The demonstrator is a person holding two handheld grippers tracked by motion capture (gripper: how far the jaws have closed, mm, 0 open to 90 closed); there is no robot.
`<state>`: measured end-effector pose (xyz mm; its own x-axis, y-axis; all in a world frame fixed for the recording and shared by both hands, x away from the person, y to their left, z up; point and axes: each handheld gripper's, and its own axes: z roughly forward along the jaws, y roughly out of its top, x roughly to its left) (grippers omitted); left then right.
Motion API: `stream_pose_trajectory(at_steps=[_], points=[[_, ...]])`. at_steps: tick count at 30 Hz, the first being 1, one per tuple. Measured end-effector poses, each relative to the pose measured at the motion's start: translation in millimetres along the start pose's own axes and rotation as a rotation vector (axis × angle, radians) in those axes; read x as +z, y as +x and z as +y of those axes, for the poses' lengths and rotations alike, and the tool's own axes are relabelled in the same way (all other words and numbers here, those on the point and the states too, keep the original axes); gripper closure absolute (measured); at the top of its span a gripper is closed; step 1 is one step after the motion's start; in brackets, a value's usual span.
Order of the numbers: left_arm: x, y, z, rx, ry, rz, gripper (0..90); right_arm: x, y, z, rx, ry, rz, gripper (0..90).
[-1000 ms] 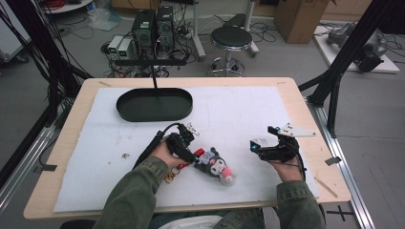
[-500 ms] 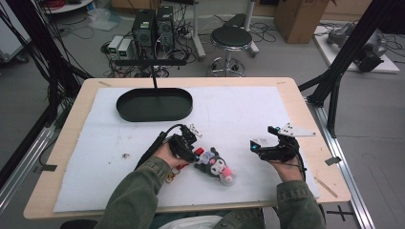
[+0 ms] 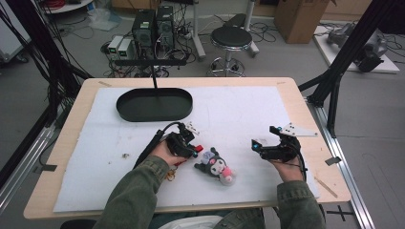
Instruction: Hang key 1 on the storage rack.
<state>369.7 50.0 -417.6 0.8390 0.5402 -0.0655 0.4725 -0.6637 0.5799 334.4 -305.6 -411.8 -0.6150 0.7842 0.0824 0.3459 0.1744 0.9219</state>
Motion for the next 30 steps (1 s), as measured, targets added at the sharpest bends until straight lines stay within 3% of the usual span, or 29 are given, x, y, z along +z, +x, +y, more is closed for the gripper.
stream_pose_trajectory(at_steps=[5, 7, 8, 9, 15, 18, 22, 25, 26, 27, 30], points=[[-10.2, 2.5, 0.2, -0.026, -0.048, -0.01, 74.8, -1.6, -1.4, 0.1, 0.008, -0.013, -0.01, 0.4], [-20.4, 4.6, 0.2, -0.046, -0.096, -0.025, 74.9, -1.5, -0.5, 0.0, 0.014, -0.005, -0.007, 0.4], [-20.4, 4.6, 0.2, -0.046, -0.096, -0.025, 74.8, -1.2, -0.2, -0.1, 0.012, -0.003, -0.01, 0.4], [-28.5, 5.7, -0.3, -0.041, -0.126, -0.007, 74.8, -0.9, 0.0, -0.2, 0.009, -0.001, -0.007, 0.4], [-43.7, 12.5, -3.8, -0.067, -0.162, -0.006, 74.9, 0.6, -1.2, -0.5, 0.009, 0.006, -0.009, 0.4], [-59.0, 21.6, -6.6, -0.11, -0.237, -0.022, 74.9, 0.8, -1.6, -0.5, 0.004, 0.006, -0.01, 0.4], [-71.3, 27.5, -8.5, -0.115, -0.293, -0.029, 75.1, 0.5, -0.5, -0.4, 0.012, 0.011, -0.008, 0.4], [-80.9, 32.1, -10.2, -0.128, -0.326, -0.011, 75.1, 0.8, -0.8, -0.5, 0.01, 0.012, -0.007, 0.4], [-91.0, 37.6, -10.1, -0.125, -0.341, 0.005, 75.1, 0.6, -0.9, -0.5, 0.009, 0.011, -0.008, 0.4], [-91.0, 37.6, -10.1, -0.125, -0.341, 0.005, 75.1, 0.5, -1.2, -0.4, 0.007, 0.008, -0.01, 0.4], [-127.5, 57.4, -9.6, -0.152, -0.408, 0.044, 75.2, 0.2, -1.7, -0.6, 0.009, 0.011, -0.008, 0.4]])
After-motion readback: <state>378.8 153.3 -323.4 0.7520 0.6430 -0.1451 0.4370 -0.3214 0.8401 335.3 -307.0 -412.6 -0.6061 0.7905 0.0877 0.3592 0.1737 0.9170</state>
